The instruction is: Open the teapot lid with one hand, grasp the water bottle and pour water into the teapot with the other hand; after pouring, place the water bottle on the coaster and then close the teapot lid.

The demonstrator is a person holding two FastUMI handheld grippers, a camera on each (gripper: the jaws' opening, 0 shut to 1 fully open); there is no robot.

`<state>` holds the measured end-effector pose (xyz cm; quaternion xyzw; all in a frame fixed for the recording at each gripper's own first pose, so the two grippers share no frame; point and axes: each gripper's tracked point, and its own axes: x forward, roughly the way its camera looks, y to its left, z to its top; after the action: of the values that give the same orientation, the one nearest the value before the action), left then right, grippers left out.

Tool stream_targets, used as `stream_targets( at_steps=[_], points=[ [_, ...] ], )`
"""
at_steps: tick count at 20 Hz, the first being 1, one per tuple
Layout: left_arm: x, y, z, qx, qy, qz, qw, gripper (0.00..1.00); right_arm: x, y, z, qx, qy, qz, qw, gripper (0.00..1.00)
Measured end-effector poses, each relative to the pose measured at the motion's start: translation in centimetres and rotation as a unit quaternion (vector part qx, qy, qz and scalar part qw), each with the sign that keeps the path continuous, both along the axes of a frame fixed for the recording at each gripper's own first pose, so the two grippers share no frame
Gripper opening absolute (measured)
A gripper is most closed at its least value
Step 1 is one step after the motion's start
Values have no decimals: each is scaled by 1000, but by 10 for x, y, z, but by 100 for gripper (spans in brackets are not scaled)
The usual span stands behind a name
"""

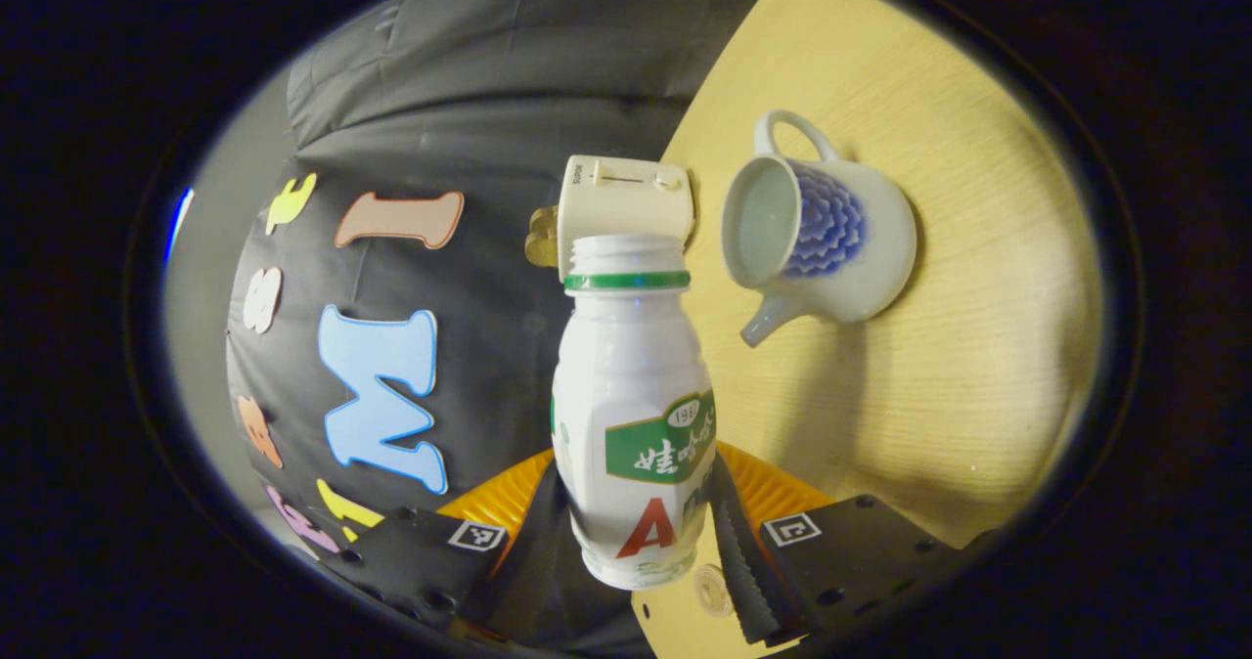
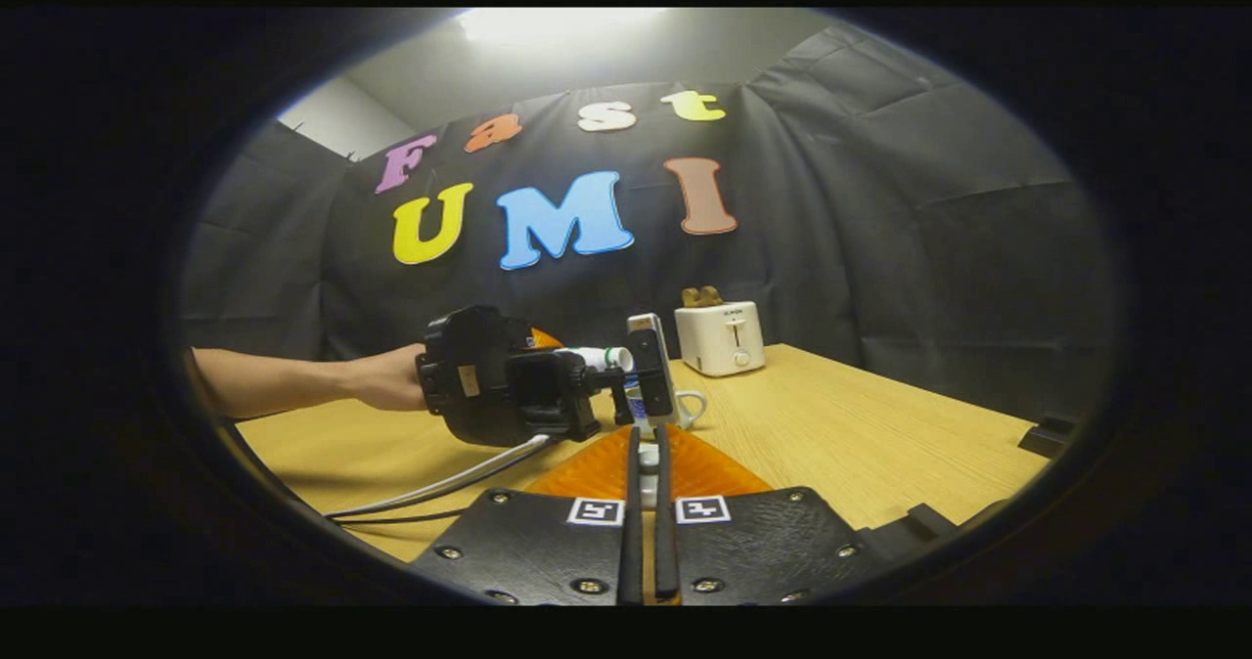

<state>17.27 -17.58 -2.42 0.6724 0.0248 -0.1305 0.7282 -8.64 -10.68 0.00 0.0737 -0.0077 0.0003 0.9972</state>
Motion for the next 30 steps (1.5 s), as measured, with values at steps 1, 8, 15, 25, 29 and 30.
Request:
stream_targets(
  at_steps=[1,8,15,25,29,30],
  points=[
    [2,0,0,7,1,0,1000,87,0,1,1,1,-1,2,1000,5],
    [1,3,7,50,-14,-6,999,81,1,0,-1,2,2,1,1000,0],
    [2,3,10,78,-23,-11,997,87,1,4,-1,-6,3,5,1000,0],
    [1,2,15,119,-27,-16,992,87,1,3,-1,-9,2,4,1000,0],
    [-1,-3,17,129,-31,-22,991,80,0,3,0,-9,1,5,1000,0],
    [-2,-3,18,131,-31,-23,991,80,1,3,0,-8,1,5,1000,0]
  ],
)
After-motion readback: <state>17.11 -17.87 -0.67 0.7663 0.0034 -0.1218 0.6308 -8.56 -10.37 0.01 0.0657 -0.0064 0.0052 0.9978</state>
